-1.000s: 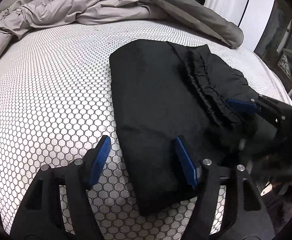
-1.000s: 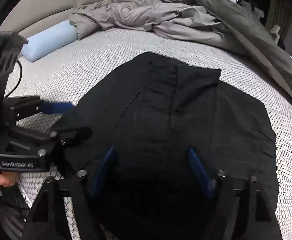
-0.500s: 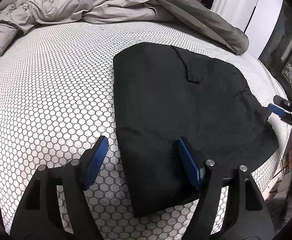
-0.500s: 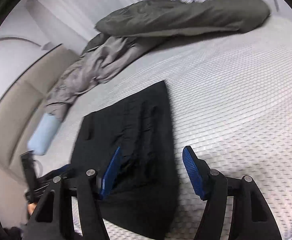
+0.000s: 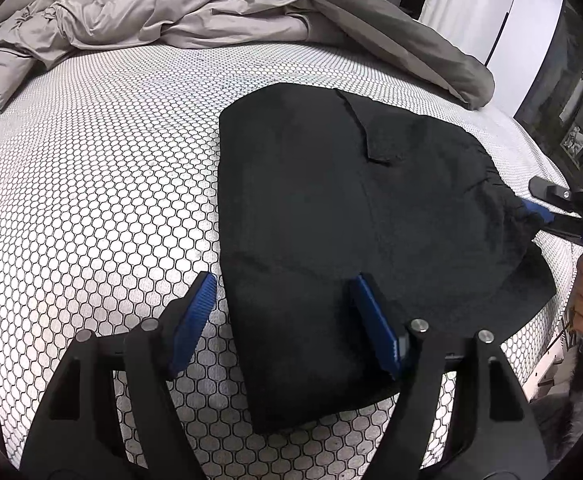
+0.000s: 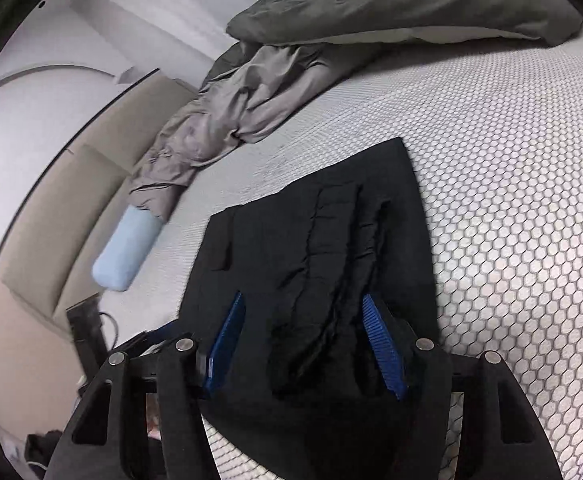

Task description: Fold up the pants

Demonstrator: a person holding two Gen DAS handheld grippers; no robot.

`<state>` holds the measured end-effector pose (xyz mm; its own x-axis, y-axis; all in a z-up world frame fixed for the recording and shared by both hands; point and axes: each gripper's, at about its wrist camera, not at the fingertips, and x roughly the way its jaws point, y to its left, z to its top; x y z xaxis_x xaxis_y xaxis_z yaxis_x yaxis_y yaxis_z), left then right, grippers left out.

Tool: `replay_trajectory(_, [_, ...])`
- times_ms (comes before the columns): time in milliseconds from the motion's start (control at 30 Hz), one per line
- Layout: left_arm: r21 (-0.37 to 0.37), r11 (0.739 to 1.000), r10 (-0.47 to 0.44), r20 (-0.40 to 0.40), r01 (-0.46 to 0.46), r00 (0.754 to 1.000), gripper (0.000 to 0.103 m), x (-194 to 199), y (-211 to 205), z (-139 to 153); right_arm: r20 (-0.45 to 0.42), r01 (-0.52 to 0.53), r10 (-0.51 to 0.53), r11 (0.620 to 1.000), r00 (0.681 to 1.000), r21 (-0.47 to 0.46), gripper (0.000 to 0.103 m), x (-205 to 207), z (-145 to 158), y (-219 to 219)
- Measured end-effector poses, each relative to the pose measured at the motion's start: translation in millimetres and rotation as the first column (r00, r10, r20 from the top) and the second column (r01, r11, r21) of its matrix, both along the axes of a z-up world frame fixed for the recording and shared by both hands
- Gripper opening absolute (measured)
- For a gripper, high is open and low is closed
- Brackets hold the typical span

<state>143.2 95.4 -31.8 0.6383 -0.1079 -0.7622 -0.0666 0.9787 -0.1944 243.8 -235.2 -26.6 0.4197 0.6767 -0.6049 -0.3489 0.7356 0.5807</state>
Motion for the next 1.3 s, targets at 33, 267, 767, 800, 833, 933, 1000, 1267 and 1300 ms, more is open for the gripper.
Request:
replay_trajectory(33, [0.001, 1.0, 0.0, 0.0, 0.0, 1.0, 0.069, 0, -1, 0, -0.025, -0.002, 0.002, 1.0, 1.0, 0.013, 0.063, 3, -6, 0])
replay_trajectory(267, [-0.017, 1.0, -0.001, -0.003, 0.001, 1.0, 0.069, 3, 0, -1, -0.084, 0.005, -0.006, 1.0, 0.996, -0.01, 0.024, 35, -30, 18])
replay_trajectory(767, [-0.086, 0.996, 0.031, 0.019, -0.03, 0.999, 0.069, -11, 33, 11, -0.125, 0.064, -0.08, 0.99, 0.989, -0.127, 0.028, -12, -30, 6])
replay_trajectory(800, [-0.09, 0.995, 0.033, 0.012, -0.032, 0.999, 0.069, -10, 32, 8, -0.131, 0.066, -0.078, 0.994, 0.988, -0.091, 0.029, -11, -31, 3])
replay_trajectory(833, [-0.106, 0.994, 0.029, 0.009, -0.027, 1.0, 0.069, -9, 32, 5, -0.116, 0.058, -0.064, 0.996, 0.991, -0.061, 0.034, -14, -20, 0])
replay_trajectory(933, [-0.139, 0.99, 0.003, 0.011, -0.001, 1.0, 0.068, -8, 27, 1, 0.056, 0.123, -0.118, 0.986, 0.992, -0.115, 0.052, -26, 11, -12])
replay_trajectory(1000, [-0.151, 0.988, -0.03, 0.01, 0.031, 0.999, 0.048, -8, 18, -2, 0.048, 0.155, -0.15, 0.981, 0.988, -0.121, 0.053, -20, 8, -16])
replay_trajectory(1267, [-0.033, 0.994, -0.099, 0.019, 0.1, 0.995, 0.046, -31, -13, 13, 0.067, 0.167, -0.154, 0.945, 0.986, -0.281, 0.046, 1, -4, 15])
replay_trajectory(1300, [-0.013, 0.996, -0.091, 0.041, 0.091, 0.995, 0.046, -35, -13, 17, 0.099, 0.184, -0.162, 0.936, 0.982, -0.299, 0.046, -5, 3, 13])
